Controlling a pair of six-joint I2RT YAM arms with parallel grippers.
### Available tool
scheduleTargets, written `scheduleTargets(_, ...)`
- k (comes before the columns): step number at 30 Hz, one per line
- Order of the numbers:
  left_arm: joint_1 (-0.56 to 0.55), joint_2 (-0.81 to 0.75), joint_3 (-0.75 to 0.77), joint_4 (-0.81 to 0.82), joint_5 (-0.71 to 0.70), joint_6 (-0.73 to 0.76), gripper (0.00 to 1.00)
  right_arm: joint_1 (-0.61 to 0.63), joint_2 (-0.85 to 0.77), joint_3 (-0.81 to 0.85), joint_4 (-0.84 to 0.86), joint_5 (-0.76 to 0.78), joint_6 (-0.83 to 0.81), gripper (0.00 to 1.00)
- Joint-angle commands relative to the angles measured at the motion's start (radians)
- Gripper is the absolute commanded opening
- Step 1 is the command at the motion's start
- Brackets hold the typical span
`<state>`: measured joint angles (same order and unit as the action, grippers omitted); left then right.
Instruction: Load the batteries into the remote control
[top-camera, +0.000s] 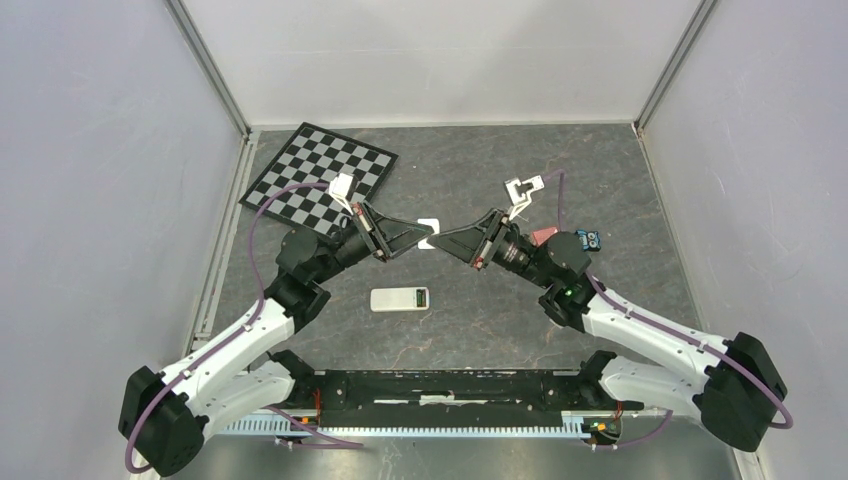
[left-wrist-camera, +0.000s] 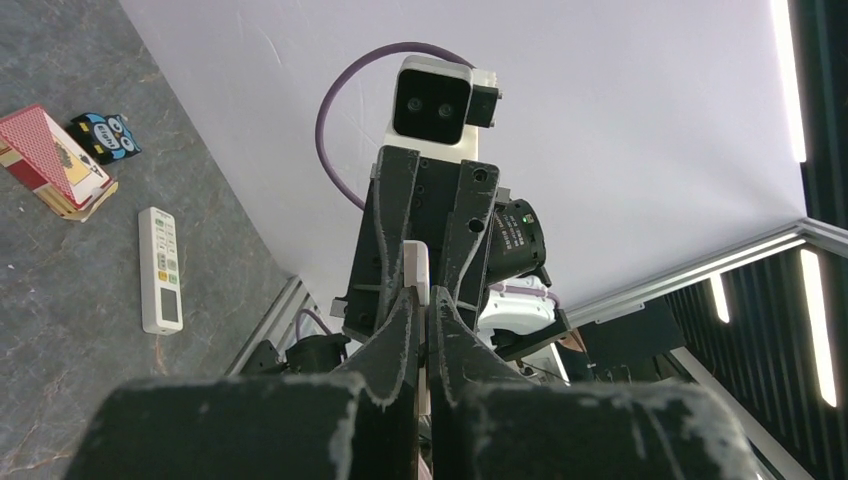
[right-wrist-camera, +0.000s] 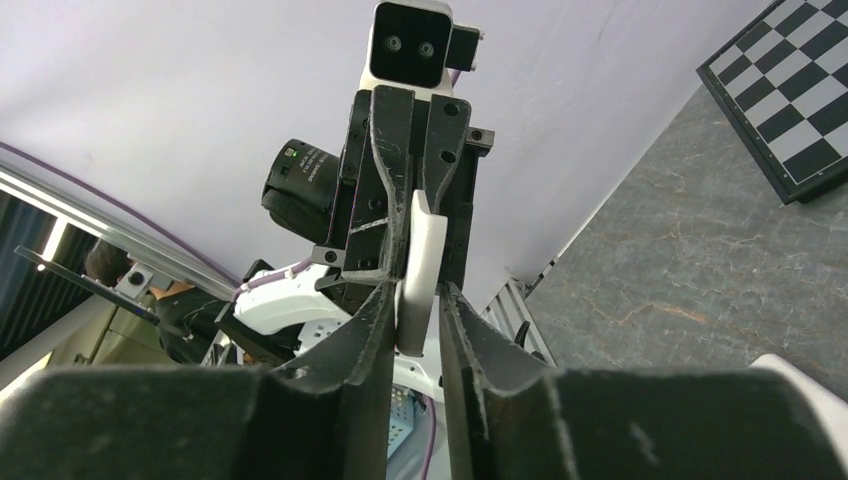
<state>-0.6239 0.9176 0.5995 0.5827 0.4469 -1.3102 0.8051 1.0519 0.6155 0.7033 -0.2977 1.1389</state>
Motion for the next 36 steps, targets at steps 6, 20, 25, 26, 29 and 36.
scheduleTargets(6, -0.002, -0.007, 0.027, 0.005, -0.005, 0.066, 0.03, 0.003, -0.012, -0.037, 0.091, -0.017, 0.028, 0.01)
scheduleTargets(20, 0.023, -0.234, -0.024, -0.657, -0.301, 0.415, 0.97, 0.006, -0.008, -0.170, 0.035, 0.034, -0.020, 0.00)
scheduleTargets(25, 0.036, -0.367, -0.110, -0.930, -0.441, 0.397, 1.00, 0.056, 0.058, -0.278, 0.058, 0.128, -0.037, 0.00)
scheduleTargets(26, 0.036, -0.388, -0.134, -0.967, -0.442, 0.383, 1.00, 0.072, 0.086, -0.291, 0.071, 0.149, -0.038, 0.00)
scheduleTargets(29, 0.042, -0.427, -0.199, -1.034, -0.477, 0.338, 1.00, 0.099, 0.189, -0.330, 0.160, 0.170, -0.022, 0.00)
scheduleTargets(36, 0.089, -0.361, -0.333, -0.978, -0.451, 0.296, 0.94, 0.120, 0.411, -0.327, 0.339, 0.160, 0.013, 0.00)
